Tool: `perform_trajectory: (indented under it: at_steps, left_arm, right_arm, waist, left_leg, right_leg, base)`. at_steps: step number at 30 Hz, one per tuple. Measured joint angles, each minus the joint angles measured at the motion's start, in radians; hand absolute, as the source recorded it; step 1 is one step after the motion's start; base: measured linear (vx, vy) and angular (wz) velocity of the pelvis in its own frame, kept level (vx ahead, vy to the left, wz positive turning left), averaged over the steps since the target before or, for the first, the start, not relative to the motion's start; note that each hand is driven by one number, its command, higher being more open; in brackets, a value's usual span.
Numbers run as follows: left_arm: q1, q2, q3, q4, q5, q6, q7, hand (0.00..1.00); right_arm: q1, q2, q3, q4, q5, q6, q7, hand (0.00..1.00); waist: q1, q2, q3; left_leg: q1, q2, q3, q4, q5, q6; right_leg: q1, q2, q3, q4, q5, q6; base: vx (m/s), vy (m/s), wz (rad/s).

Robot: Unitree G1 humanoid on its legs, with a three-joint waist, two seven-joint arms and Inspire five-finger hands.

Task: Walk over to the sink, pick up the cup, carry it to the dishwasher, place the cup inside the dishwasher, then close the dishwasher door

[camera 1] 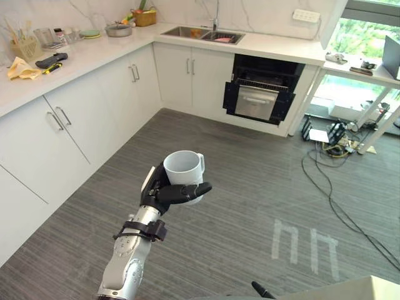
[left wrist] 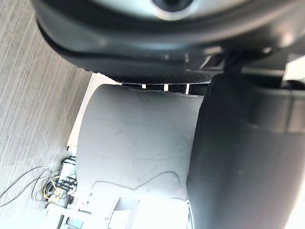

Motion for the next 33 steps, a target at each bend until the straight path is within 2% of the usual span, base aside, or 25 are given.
perform_trajectory:
  at_steps: [5, 6, 7, 8, 9, 10, 12, 14, 15, 16, 17, 18, 19, 20, 21, 22, 23, 25, 26, 28, 29, 30, 31, 32, 33]
  left_arm:
    - [-0.016, -0.067, 0.025, 0.044, -0.027, 0.000, 0.042, 0.00]
    - [-0.022, -0.087, 0.047, 0.067, -0.046, 0.003, 0.063, 0.00]
    - [-0.015, -0.104, 0.065, 0.072, -0.065, 0.011, 0.092, 0.00]
    - [-0.025, -0.101, 0.069, 0.069, -0.077, 0.011, 0.103, 0.00]
    - [-0.031, -0.135, 0.066, 0.075, -0.106, 0.038, 0.131, 0.00]
    - [-0.026, -0.146, 0.062, 0.075, -0.120, 0.050, 0.140, 0.00]
    - [-0.018, -0.145, 0.059, 0.075, -0.121, 0.056, 0.145, 0.00]
    - [-0.018, -0.134, 0.065, 0.067, -0.117, 0.051, 0.150, 0.00]
    - [-0.013, -0.129, 0.075, 0.055, -0.115, 0.051, 0.155, 0.00]
    - [-0.006, -0.130, 0.085, 0.035, -0.115, 0.051, 0.161, 0.00]
    - [-0.005, -0.130, 0.088, 0.027, -0.115, 0.051, 0.161, 0.00]
    - [0.015, -0.137, 0.092, 0.001, -0.115, 0.051, 0.161, 0.00]
    - [0.028, -0.137, 0.095, -0.017, -0.116, 0.048, 0.160, 0.00]
    - [0.022, -0.137, 0.110, -0.026, -0.116, 0.044, 0.157, 0.00]
    - [0.025, -0.146, 0.130, -0.026, -0.116, 0.023, 0.156, 0.00]
    - [0.026, -0.146, 0.141, -0.024, -0.116, 0.013, 0.155, 0.00]
    - [0.029, -0.149, 0.160, -0.013, -0.118, 0.009, 0.152, 0.00]
    - [0.031, -0.160, 0.166, -0.002, -0.119, 0.009, 0.133, 0.00]
    - [0.039, -0.176, 0.163, -0.005, -0.119, 0.011, 0.101, 0.00]
    - [0.040, -0.174, 0.163, -0.012, -0.118, 0.021, 0.067, 0.00]
    - [0.040, -0.169, 0.163, -0.030, -0.116, 0.033, 0.055, 0.00]
    - [0.039, -0.164, 0.162, -0.049, -0.115, 0.033, 0.042, 0.00]
    - [0.039, -0.160, 0.160, -0.057, -0.111, 0.033, 0.040, 0.00]
    - [0.040, -0.156, 0.153, -0.067, -0.095, 0.037, 0.040, 0.00]
    - [0.035, -0.143, 0.134, -0.072, -0.091, 0.038, 0.042, 0.00]
  right_arm:
    - [0.055, 0.041, -0.111, 0.009, 0.006, -0.032, 0.015, 1.00]
    - [0.057, 0.046, -0.143, 0.026, 0.013, -0.031, 0.016, 1.00]
    - [0.058, 0.051, -0.158, 0.037, 0.019, -0.031, 0.023, 1.00]
    - [0.060, 0.057, -0.164, 0.042, 0.020, -0.033, 0.025, 1.00]
    - [0.065, 0.028, -0.172, 0.045, 0.014, -0.034, 0.020, 1.00]
    - [0.068, 0.009, -0.146, 0.045, 0.006, -0.039, 0.006, 1.00]
    - [0.045, -0.045, -0.095, 0.042, 0.000, -0.046, -0.009, 1.00]
    - [-0.014, -0.084, -0.055, 0.029, 0.001, -0.051, -0.017, 1.00]
    - [-0.066, -0.096, -0.026, 0.007, 0.001, -0.055, -0.021, 1.00]
    - [-0.103, -0.101, 0.012, -0.027, 0.001, -0.073, -0.022, 1.00]
    - [-0.120, -0.102, 0.030, -0.045, 0.002, -0.084, -0.023, 1.00]
    - [-0.145, -0.111, 0.062, -0.078, 0.003, -0.098, -0.028, 1.00]
    - [-0.155, -0.105, 0.074, -0.088, 0.006, -0.102, -0.030, 1.00]
    - [-0.169, -0.066, 0.088, -0.100, 0.020, -0.111, -0.039, 1.00]
    - [-0.176, -0.045, 0.112, -0.107, 0.021, -0.116, -0.032, 1.00]
    - [-0.176, -0.037, 0.126, -0.109, 0.021, -0.117, -0.032, 1.00]
    - [-0.167, -0.028, 0.149, -0.099, 0.020, -0.117, -0.040, 1.00]
    - [-0.127, -0.031, 0.161, -0.096, 0.019, -0.116, -0.052, 1.00]
    - [-0.094, -0.038, 0.145, -0.098, 0.019, -0.119, -0.061, 1.00]
    - [-0.068, -0.051, 0.119, -0.097, 0.017, -0.122, -0.063, 1.00]
    - [-0.046, -0.050, 0.105, -0.096, 0.017, -0.121, -0.070, 1.00]
    - [-0.018, -0.046, 0.083, -0.097, 0.019, -0.124, -0.074, 1.00]
    - [-0.004, -0.037, 0.074, -0.097, 0.021, -0.128, -0.076, 1.00]
    - [0.018, -0.031, 0.069, -0.100, 0.021, -0.136, -0.078, 1.00]
    - [0.043, -0.025, 0.072, -0.105, 0.020, -0.140, -0.081, 1.00]
  waist:
    - [-0.029, 0.007, 0.002]
    - [-0.033, 0.014, 0.010]
    - [-0.028, 0.013, 0.017]
    - [-0.030, 0.005, 0.030]
    - [-0.040, 0.031, 0.067]
    - [-0.027, 0.034, 0.075]
    - [-0.007, 0.040, 0.082]
    - [0.017, 0.037, 0.084]
    - [0.026, 0.026, 0.092]
    - [0.026, 0.020, 0.095]
    - [0.026, 0.019, 0.096]
    - [0.027, 0.035, 0.087]
    - [0.027, 0.046, 0.079]
    - [0.017, 0.021, 0.087]
    - [0.023, 0.021, 0.088]
    - [0.025, 0.019, 0.090]
    - [0.025, 0.019, 0.092]
    - [0.026, 0.021, 0.087]
    - [0.023, 0.031, 0.077]
    - [0.022, 0.022, 0.067]
    - [0.022, 0.007, 0.061]
    - [0.020, -0.021, 0.070]
    - [0.019, -0.025, 0.069]
    - [0.016, -0.032, 0.070]
    - [0.012, -0.028, 0.066]
  left_leg:
    - [-0.013, -0.005, 0.004, 0.049, -0.048, 0.004]
    - [-0.026, 0.005, 0.012, 0.120, -0.089, -0.009]
    - [-0.063, 0.045, 0.037, 0.291, -0.167, -0.030]
    - [-0.124, 0.077, 0.037, 0.465, -0.217, -0.034]
    - [-0.288, 0.194, 0.007, 0.876, -0.212, -0.038]
    - [-0.336, 0.213, -0.004, 0.973, -0.212, -0.032]
    - [-0.398, 0.211, 0.006, 0.953, -0.229, -0.021]
    - [-0.428, 0.174, 0.032, 0.767, -0.226, -0.014]
    - [-0.428, 0.130, 0.022, 0.600, -0.198, -0.001]
    - [-0.422, 0.086, -0.001, 0.403, -0.114, 0.000]
    - [-0.415, 0.069, -0.008, 0.318, -0.021, 0.006]
    - [-0.361, 0.055, -0.035, 0.150, 0.204, 0.012]
    - [-0.339, 0.055, -0.038, 0.129, 0.243, 0.017]
    - [-0.350, 0.042, -0.042, 0.185, 0.224, 0.042]
    - [-0.364, 0.060, -0.037, 0.247, 0.173, 0.036]
    - [-0.362, 0.068, -0.032, 0.278, 0.139, 0.028]
    - [-0.355, 0.086, -0.034, 0.375, 0.060, 0.014]
    - [-0.344, 0.096, -0.048, 0.430, -0.009, 0.008]
    - [-0.327, 0.088, -0.048, 0.430, -0.051, 0.003]
    - [-0.299, 0.054, -0.038, 0.379, -0.049, 0.007]
    - [-0.268, 0.014, -0.032, 0.335, -0.040, 0.018]
    - [-0.235, -0.025, -0.032, 0.304, -0.039, 0.026]
    - [-0.220, -0.041, -0.036, 0.293, -0.041, 0.033]
    - [-0.199, -0.055, -0.043, 0.279, -0.047, 0.042]
    - [-0.163, -0.064, -0.055, 0.245, -0.050, 0.050]
  right_leg:
    - [-0.088, -0.027, -0.025, 0.222, -0.138, 0.001]
    - [-0.101, -0.038, -0.055, 0.303, -0.188, -0.017]
    - [-0.087, -0.042, -0.105, 0.390, -0.260, -0.038]
    - [-0.059, -0.038, -0.116, 0.384, -0.312, -0.058]
    - [-0.013, -0.024, -0.168, 0.393, -0.346, -0.071]
    - [0.017, -0.030, -0.170, 0.390, -0.358, -0.071]
    - [0.057, -0.051, -0.165, 0.362, -0.363, -0.060]
    - [0.063, -0.082, -0.136, 0.347, -0.357, -0.034]
    - [0.076, -0.109, -0.111, 0.323, -0.351, -0.024]
    - [0.091, -0.138, -0.101, 0.298, -0.342, -0.008]
    - [0.100, -0.154, -0.096, 0.286, -0.337, 0.001]
    - [0.118, -0.163, -0.100, 0.267, -0.324, 0.036]
    - [0.132, -0.162, -0.112, 0.257, -0.330, 0.060]
    - [0.155, -0.169, -0.129, 0.214, -0.339, 0.070]
    - [0.169, -0.146, -0.149, 0.144, -0.305, 0.053]
    - [0.180, -0.138, -0.164, 0.119, -0.268, 0.054]
    - [0.233, -0.138, -0.170, 0.112, -0.257, 0.068]
    - [0.256, -0.136, -0.167, 0.148, -0.257, 0.069]
    - [0.230, -0.155, -0.170, 0.241, -0.262, 0.077]
    - [0.153, -0.203, -0.175, 0.405, -0.265, 0.082]
    - [0.095, -0.253, -0.179, 0.535, -0.256, 0.098]
    - [0.046, -0.310, -0.182, 0.658, -0.222, 0.137]
    - [0.029, -0.334, -0.180, 0.710, -0.195, 0.142]
    - [0.008, -0.353, -0.174, 0.767, -0.136, 0.141]
    - [-0.022, -0.361, -0.160, 0.835, -0.027, 0.111]
  base:
    - [-0.02, -0.041, 0.04]
    - [0.12, -0.120, -0.12]
    - [0.17, -0.146, -0.09]
    - [0.17, -0.217, 0.37]
    - [0.15, -0.144, 0.57]
    - [0.14, -0.099, 0.50]
    - [0.27, 0.024, -0.13]
    - [0.35, 0.071, -0.41]
    - [0.36, 0.136, -0.50]
    - [0.35, 0.154, -0.48]
    - [0.42, 0.196, -0.44]
    - [0.30, 0.149, -0.33]
    - [0.33, 0.124, -0.17]
    - [0.23, 0.052, -0.03]
    - [0.16, 0.009, -0.02]
    - [0.15, 0.013, -0.20]
    - [0.13, 0.033, -0.19]
    - [0.13, 0.072, -0.04]
    - [0.13, 0.135, 0.06]
    - [0.13, 0.131, 0.04]
    - [0.16, 0.115, 0.12]
    - [0.17, 0.108, 0.17]
    - [0.13, 0.083, 0.23]
    - [0.19, 0.107, 0.24]
    - [0.21, 0.107, 0.33]
